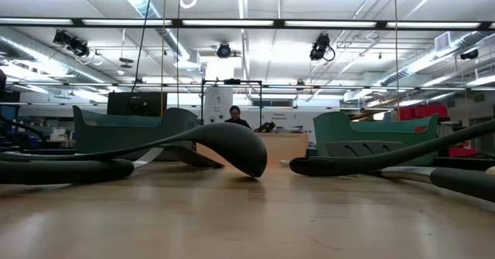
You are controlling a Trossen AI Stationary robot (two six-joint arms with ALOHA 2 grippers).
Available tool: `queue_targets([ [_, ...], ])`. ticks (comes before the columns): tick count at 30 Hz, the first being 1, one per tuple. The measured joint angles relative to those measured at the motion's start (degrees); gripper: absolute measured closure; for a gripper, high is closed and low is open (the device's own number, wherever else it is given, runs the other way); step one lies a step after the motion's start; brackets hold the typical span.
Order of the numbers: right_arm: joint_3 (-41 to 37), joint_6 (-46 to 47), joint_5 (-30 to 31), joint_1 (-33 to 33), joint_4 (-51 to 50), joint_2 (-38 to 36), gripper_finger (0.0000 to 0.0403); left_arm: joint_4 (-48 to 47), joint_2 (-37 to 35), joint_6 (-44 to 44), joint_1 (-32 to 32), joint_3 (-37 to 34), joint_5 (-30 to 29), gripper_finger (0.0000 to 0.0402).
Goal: Pick & Place Kitchen Items
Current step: Put the black ladle into the blue bin
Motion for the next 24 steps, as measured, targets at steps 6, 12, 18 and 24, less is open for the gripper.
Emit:
queue_targets([
  [6, 0.37, 1.29, 0.02, -0.02, 0.46, 1.08, 0.0401, 0.0, -0.04, -0.02, 0.0, 0.0, 0.0, 0.04],
  [12, 3.62, 1.56, -0.27, 0.0, -4.82, 5.08, 0.0401, -0.02, -0.11, 0.07, 0.0, 0.0, -0.15, 0.04],
  [18, 3.72, 2.38, -2.56, 0.0, -7.53, 8.77, 0.0401, -0.08, -0.11, 0.08, 0.0, 0.0, -0.2, 0.04],
  [24, 3.72, 5.22, -5.93, 0.04, -5.34, 11.78, 0.0401, -0.08, -0.11, 0.05, 0.0, 0.0, -0.22, 0.04],
])
